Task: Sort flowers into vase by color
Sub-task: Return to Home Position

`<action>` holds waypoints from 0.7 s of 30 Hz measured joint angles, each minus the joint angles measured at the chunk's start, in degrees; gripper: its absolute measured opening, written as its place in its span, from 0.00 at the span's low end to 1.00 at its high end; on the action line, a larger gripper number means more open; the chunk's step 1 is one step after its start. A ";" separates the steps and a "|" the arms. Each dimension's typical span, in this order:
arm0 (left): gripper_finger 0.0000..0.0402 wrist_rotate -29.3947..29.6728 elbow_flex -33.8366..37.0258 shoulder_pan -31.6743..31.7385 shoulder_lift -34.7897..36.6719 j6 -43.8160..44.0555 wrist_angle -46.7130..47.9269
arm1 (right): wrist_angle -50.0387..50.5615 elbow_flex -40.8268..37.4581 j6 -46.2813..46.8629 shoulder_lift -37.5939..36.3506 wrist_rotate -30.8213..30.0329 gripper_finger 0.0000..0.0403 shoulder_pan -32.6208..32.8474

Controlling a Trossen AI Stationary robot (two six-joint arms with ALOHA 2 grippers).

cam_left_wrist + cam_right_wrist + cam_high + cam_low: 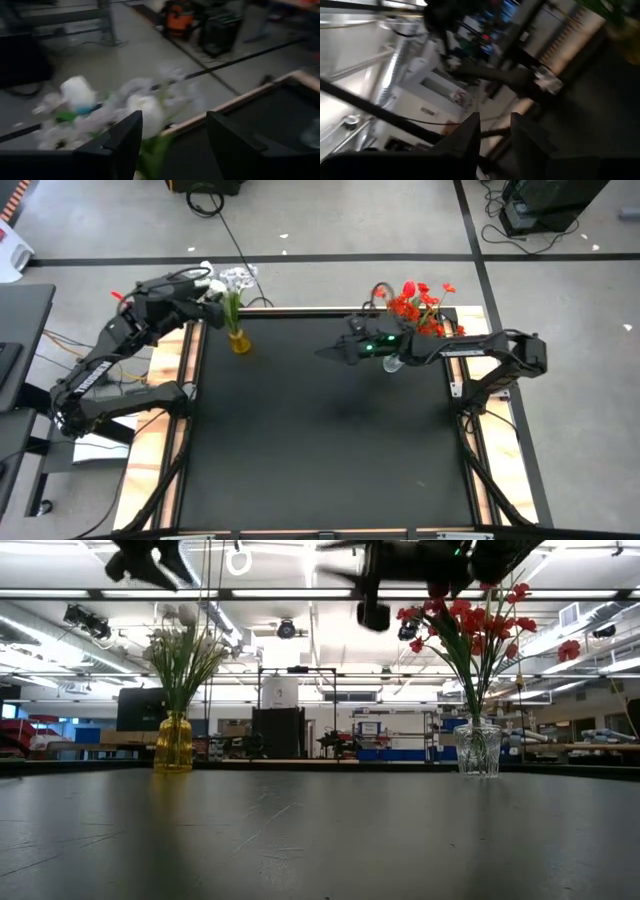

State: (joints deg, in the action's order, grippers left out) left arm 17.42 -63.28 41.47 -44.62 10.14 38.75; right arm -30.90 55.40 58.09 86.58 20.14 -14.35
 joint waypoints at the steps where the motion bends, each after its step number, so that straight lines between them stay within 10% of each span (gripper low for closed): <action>1: 0.55 -1.00 -1.28 -0.42 0.00 0.48 0.64 | -0.09 0.00 -0.31 -1.39 0.11 0.29 0.00; 21: 0.43 -8.42 -4.38 -21.85 -7.80 5.32 -13.79 | 9.21 0.04 -16.64 -28.94 -5.00 0.22 4.11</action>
State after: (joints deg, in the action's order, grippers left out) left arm 9.00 -67.66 19.62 -52.42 15.46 24.96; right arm -21.69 55.44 41.45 57.65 15.15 -10.24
